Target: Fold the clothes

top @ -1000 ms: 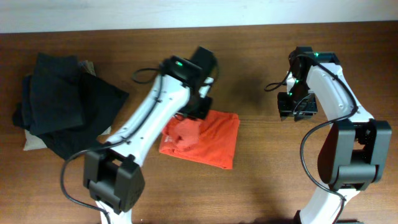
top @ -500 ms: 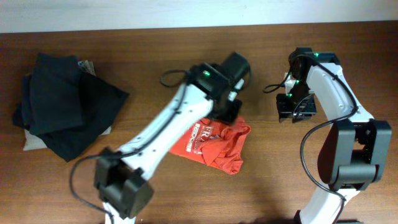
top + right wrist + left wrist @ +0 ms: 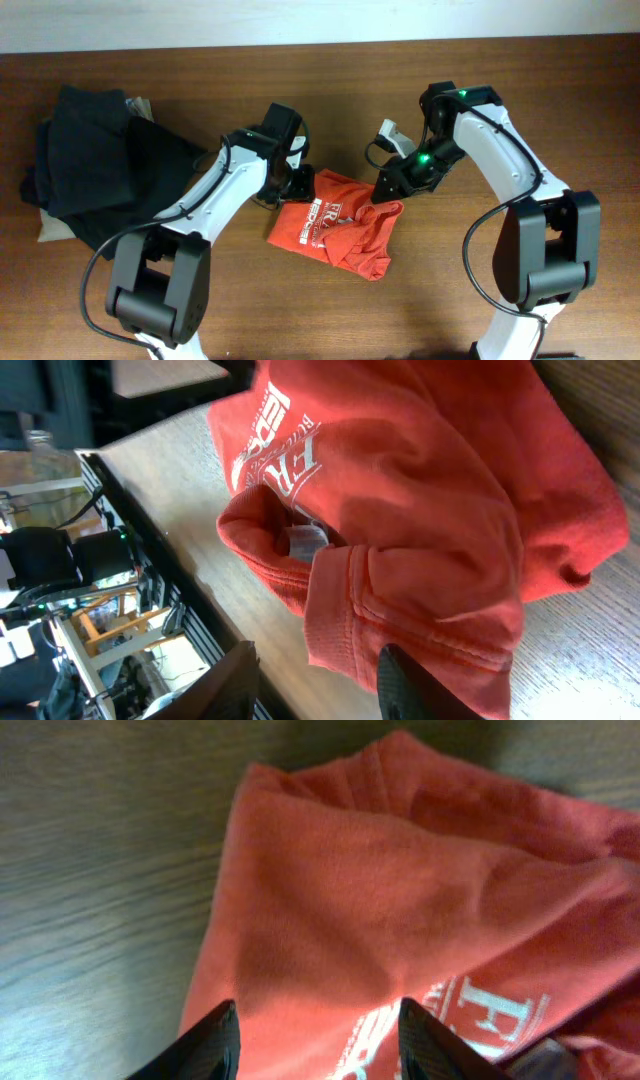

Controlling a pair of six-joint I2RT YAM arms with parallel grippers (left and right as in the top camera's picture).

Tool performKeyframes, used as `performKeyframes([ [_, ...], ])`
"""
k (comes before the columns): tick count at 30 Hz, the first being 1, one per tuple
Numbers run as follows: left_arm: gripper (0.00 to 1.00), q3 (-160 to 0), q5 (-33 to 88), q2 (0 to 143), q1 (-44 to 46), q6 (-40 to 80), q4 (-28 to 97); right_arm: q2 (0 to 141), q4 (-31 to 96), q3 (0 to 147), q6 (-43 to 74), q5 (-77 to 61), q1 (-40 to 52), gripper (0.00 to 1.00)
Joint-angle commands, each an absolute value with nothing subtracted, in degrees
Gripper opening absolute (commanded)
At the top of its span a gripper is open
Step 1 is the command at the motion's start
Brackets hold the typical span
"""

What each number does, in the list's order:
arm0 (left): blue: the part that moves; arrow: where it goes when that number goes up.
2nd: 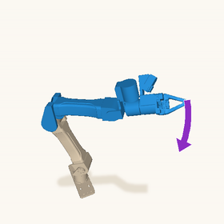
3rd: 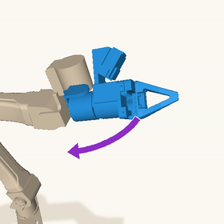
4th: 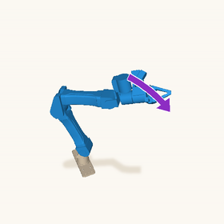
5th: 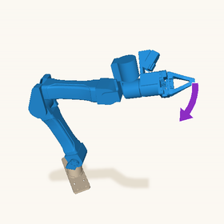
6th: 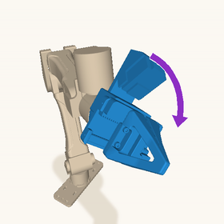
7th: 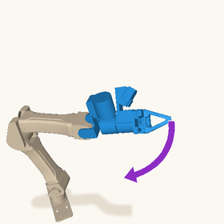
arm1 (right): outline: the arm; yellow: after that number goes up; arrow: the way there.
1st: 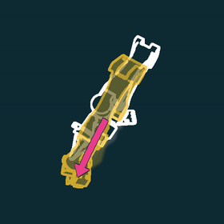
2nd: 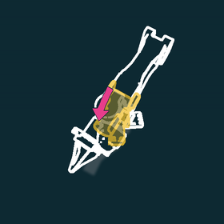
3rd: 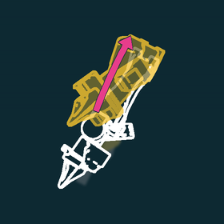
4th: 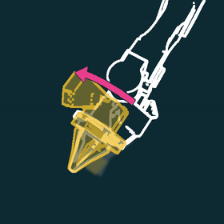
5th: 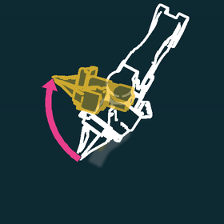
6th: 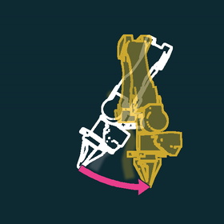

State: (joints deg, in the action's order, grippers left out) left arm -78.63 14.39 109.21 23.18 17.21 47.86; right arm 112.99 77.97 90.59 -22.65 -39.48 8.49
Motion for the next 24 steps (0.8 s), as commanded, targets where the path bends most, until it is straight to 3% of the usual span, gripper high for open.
performKeyframes([
  [1,0.55,-74.3,17.2,109.2,24.3,17.1,44.2,111.9,76.2,87.4,-19.7,-32.3,9.4,0.43],
  [3,0.56,-74.0,17.1,109.2,24.9,17.1,44.1,112.0,71.4,82.2,-18.3,-30.5,9.5,0.44],
  [4,0.56,-74.0,17.1,109.2,25.0,17.1,44.1,112.0,67.9,79.2,-17.1,-28.5,9.5,0.32],
  [5,0.56,-74.0,17.2,109.2,25.0,17.1,44.2,112.0,62.2,75.7,-8.5,-17.8,9.3,0.24],
  [6,0.56,-74.0,17.2,109.2,25.0,17.1,44.4,112.0,58.2,73.8,-0.4,-7.2,8.5,0.22],
  [8,0.57,-74.0,17.1,109.2,25.0,17.1,45.0,112.0,56.2,73.3,0.5,-4.0,6.7,0.24],
  [11,0.60,-73.9,16.6,109.2,25.0,17.1,45.4,110.4,63.3,78.6,-1.2,-4.5,5.6,0.31],
  [14,0.62,-73.9,14.1,109.2,25.0,17.1,45.3,103.1,69.7,82.7,-4.5,-18.7,5.7,0.36],
  [15,0.64,-73.9,13.9,109.2,25.0,17.1,45.2,99.5,69.6,82.7,-9.5,-31.4,6.4,0.42],
  [24,0.64,-73.9,13.9,109.2,25.0,17.1,45.2,109.2,58.7,77.7,-5.5,-33.8,23.1,0.43],
])
